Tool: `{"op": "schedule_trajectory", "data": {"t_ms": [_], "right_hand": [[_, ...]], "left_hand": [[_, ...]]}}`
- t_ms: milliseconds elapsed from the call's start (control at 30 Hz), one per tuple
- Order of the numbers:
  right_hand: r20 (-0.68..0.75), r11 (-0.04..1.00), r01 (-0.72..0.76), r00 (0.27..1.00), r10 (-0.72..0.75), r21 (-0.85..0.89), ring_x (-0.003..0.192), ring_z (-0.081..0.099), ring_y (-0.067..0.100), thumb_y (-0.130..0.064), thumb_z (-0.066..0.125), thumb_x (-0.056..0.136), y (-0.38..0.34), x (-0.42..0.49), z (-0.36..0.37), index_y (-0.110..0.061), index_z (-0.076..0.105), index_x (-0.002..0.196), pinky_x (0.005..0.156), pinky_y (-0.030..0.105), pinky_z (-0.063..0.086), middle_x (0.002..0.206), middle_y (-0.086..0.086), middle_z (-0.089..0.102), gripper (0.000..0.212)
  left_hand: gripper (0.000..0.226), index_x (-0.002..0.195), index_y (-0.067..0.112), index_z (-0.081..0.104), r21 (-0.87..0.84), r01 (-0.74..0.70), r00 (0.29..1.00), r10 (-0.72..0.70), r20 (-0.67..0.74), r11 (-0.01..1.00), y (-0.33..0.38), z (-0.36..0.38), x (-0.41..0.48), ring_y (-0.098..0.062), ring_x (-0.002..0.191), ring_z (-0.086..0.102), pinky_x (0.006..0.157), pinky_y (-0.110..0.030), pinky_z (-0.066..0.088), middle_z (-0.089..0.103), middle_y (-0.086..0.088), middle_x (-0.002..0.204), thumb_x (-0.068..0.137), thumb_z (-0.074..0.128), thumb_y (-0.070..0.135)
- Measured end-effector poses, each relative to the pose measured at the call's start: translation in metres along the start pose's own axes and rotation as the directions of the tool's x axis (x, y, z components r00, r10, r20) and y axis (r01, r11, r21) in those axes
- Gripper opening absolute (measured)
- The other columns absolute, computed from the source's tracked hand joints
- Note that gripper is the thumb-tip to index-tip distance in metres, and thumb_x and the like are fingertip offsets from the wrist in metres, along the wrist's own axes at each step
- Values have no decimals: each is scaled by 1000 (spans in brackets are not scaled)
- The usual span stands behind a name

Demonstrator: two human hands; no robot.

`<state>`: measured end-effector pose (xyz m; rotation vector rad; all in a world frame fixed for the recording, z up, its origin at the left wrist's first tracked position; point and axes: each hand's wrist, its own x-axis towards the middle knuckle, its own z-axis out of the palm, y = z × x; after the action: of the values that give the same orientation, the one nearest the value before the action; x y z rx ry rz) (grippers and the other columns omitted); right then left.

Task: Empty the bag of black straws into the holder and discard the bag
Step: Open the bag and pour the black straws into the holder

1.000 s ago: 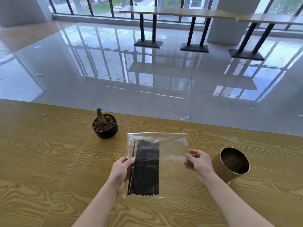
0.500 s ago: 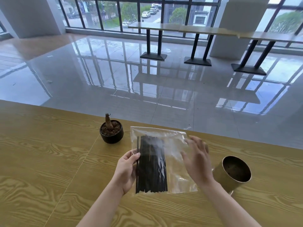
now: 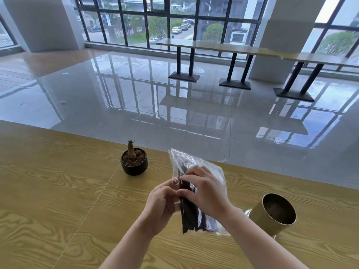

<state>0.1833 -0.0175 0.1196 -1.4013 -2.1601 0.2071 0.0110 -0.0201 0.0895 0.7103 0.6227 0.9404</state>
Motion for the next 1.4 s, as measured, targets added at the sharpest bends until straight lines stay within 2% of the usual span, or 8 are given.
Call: {"op": "schedule_trajectory", "data": {"t_ms": [167, 433, 533, 733, 933, 1133, 1267, 1400], "right_hand": [[-97, 997, -81, 992, 81, -2, 91, 53, 1, -50, 76, 79, -6, 5, -4, -33, 73, 96, 64, 5, 26, 95, -20, 62, 24], [-169, 997, 11, 985, -24, -74, 84, 60, 14, -23, 63, 94, -10, 6, -9, -19, 74, 85, 61, 35, 55, 87, -8, 65, 15], [-121, 976, -153, 977, 173, 157, 78, 65, 11, -24, 64, 95, -7, 12, -11, -19, 72, 88, 66, 34, 57, 85, -8, 69, 11], [84, 446, -357, 848, 523, 821, 75, 72, 26, -10, 62, 97, 11, 16, -35, -5, 71, 93, 67, 36, 62, 82, 10, 77, 11], [-29, 981, -98, 994, 104, 167, 97, 62, 4, -58, 71, 81, 15, -2, -29, -23, 70, 114, 82, 21, 53, 109, -12, 68, 48], [-182, 992, -90, 978, 105, 93, 85, 65, 12, -17, 73, 89, 15, 4, -27, -16, 76, 93, 75, 28, 54, 94, -7, 68, 5], [-70, 624, -323, 851, 520, 711, 78, 73, 23, -8, 59, 98, 28, 18, -55, -11, 68, 93, 72, 33, 62, 83, 6, 76, 11], [80, 428, -335, 855, 513, 839, 75, 73, 35, -2, 56, 99, 26, 25, -67, 0, 65, 96, 65, 38, 61, 84, 18, 76, 10]], "left_hand": [[58, 135, 3, 57, -45, 16, 996, -12, 91, 999, 1, 7, -1, -21, 95, 62, 84, -42, 51, 63, -11, 102, 83, 32, 13], [58, 134, 15, 57, 195, -98, 994, 85, 73, 976, 2, 23, 0, -37, 102, 63, 87, -49, 56, 62, -22, 124, 83, 61, -13], [65, 135, 16, 56, 182, -79, 995, 88, -43, 980, 2, 22, 2, -38, 97, 69, 79, -50, 59, 65, -24, 120, 78, 63, -15], [72, 136, 18, 53, 122, -56, 995, 66, -81, 991, 12, 17, -1, -46, 102, 68, 74, -46, 60, 66, -30, 120, 73, 63, -16], [64, 135, 16, 56, 104, -51, 999, 52, -7, 993, 14, 20, -1, -40, 99, 68, 80, -49, 58, 67, -29, 118, 81, 61, -18], [62, 135, 13, 60, 145, -54, 997, 45, 66, 988, 14, 21, 0, -42, 113, 64, 84, -47, 60, 63, -25, 128, 81, 59, -17], [63, 134, 16, 61, 143, -40, 999, 39, 10, 989, 16, 8, -1, -44, 116, 63, 83, -52, 59, 63, -25, 129, 78, 58, -15], [58, 135, 19, 57, 244, -13, 999, 25, -46, 970, 19, 7, -4, -46, 111, 65, 85, -52, 58, 68, -23, 121, 82, 72, 3]]}}
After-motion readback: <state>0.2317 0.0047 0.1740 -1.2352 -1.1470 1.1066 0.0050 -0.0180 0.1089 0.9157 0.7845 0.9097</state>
